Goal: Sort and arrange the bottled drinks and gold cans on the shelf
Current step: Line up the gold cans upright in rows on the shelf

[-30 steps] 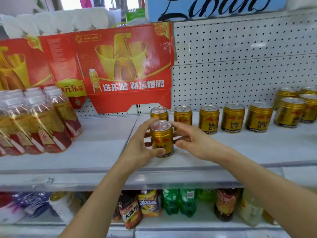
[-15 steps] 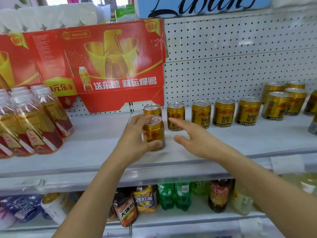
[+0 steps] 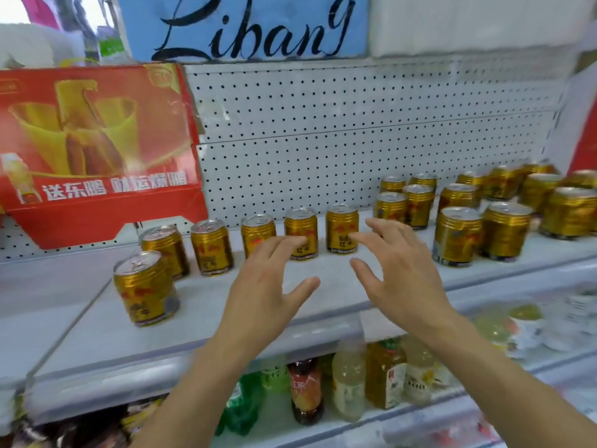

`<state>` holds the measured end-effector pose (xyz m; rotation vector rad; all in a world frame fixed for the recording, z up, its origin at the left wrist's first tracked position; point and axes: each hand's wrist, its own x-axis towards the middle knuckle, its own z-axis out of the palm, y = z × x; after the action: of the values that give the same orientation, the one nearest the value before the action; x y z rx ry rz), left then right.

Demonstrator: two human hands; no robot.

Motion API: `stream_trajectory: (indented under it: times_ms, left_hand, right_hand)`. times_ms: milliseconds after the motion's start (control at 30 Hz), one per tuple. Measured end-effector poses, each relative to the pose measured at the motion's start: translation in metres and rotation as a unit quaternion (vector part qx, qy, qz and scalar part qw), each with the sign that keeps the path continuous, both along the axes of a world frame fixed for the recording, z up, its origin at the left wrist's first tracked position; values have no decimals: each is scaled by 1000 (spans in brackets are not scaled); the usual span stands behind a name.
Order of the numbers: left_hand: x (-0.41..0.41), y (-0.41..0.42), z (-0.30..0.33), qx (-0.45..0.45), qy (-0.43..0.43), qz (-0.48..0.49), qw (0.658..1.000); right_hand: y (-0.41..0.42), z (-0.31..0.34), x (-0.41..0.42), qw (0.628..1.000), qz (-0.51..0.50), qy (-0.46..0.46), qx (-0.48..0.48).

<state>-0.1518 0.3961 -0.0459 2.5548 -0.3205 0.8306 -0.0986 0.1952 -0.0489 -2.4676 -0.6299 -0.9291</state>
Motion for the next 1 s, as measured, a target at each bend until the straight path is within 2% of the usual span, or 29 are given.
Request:
stream_trajectory:
  times_ms: [133, 267, 533, 667, 800, 1000]
  left_hand:
    - [34, -69, 1, -46, 38, -54, 997]
    - [80, -116, 5, -83, 104, -65, 989]
    - [182, -173, 29, -139, 159, 0, 978]
    - [209, -185, 33, -102, 196, 44, 974]
    - [217, -184, 32, -56, 182, 85, 978]
    - [181, -175, 32, -36, 165, 48, 985]
  right_hand:
    - [-77, -2, 25, 998, -43, 5, 42]
    - [-139, 6, 53, 995, -67, 41, 59]
    - [-170, 18, 94, 983, 33, 182, 16]
    - [-172, 19, 104, 970, 65, 228, 45]
    - [-172, 18, 107, 972, 52, 221, 53]
    - [-170, 21, 104, 975, 46, 208, 70]
